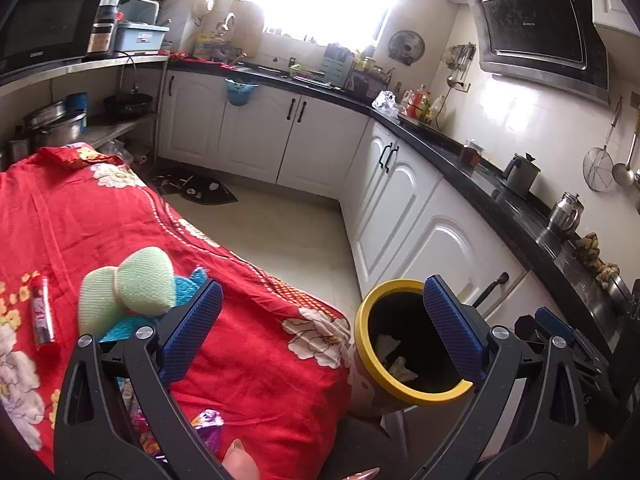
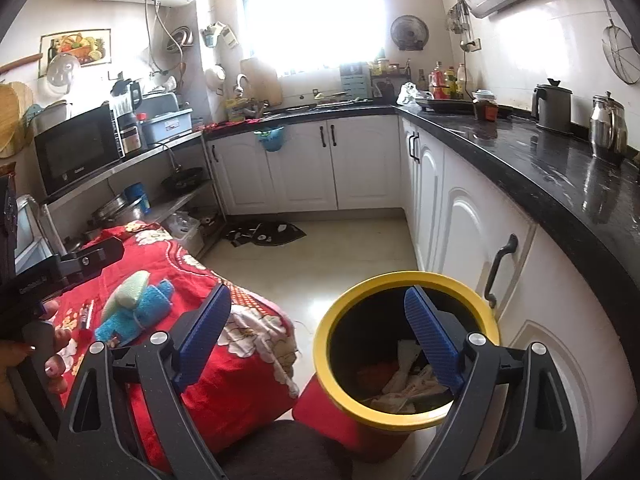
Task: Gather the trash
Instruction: 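Move both open tools back to the candy wrappers on the bedspread, then grasp the brown snack bar with the left tool while the right tool grasps the purple wrapper, then carry the snack bar and purple wrapper in both tools over the bin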
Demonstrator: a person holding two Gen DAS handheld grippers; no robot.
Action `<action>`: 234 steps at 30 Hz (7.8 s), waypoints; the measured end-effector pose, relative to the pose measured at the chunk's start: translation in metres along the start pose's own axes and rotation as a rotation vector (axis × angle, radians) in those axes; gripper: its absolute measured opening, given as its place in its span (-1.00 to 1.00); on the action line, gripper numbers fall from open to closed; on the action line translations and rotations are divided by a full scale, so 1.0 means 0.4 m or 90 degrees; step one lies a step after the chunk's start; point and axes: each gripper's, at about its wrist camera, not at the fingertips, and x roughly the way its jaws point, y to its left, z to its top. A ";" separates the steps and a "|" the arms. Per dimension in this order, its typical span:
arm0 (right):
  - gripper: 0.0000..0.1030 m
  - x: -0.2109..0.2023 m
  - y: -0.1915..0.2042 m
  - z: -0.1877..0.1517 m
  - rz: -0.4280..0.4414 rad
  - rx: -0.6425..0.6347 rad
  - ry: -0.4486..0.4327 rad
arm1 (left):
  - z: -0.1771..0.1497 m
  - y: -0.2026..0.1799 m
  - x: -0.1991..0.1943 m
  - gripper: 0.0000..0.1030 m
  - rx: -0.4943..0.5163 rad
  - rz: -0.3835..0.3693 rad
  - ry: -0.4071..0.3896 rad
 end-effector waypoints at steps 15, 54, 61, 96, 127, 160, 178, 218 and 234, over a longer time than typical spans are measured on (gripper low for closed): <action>0.69 -0.013 0.092 -0.006 0.065 -0.020 0.009 | 0.003 0.108 -0.073 0.79 -0.030 0.046 -0.012; 0.45 0.104 0.410 -0.127 0.251 -0.120 0.169 | -0.112 0.393 -0.173 0.73 -0.083 0.147 0.067; 0.11 0.148 0.437 -0.160 0.278 -0.118 0.220 | -0.154 0.427 -0.148 0.25 -0.112 0.099 0.125; -0.65 0.263 0.426 -0.211 0.345 -0.027 0.312 | -0.229 0.413 -0.030 -0.86 -0.151 -0.004 0.225; -0.70 0.188 0.292 -0.099 0.300 -0.010 0.190 | -0.094 0.284 -0.180 -0.93 -0.046 0.084 0.094; -0.70 0.023 0.056 0.035 0.154 0.023 0.035 | 0.003 -0.017 -0.057 -0.93 0.062 -0.049 0.072; -0.70 -0.006 -0.077 0.046 0.069 0.063 0.005 | 0.000 -0.171 0.045 -0.93 0.108 -0.126 0.099; -0.70 0.098 -0.240 -0.055 -0.099 0.073 0.062 | -0.097 -0.302 0.273 -0.93 0.139 -0.190 0.204; -0.66 0.173 -0.274 -0.126 -0.112 0.087 0.109 | -0.148 -0.341 0.372 -0.93 0.158 -0.189 0.256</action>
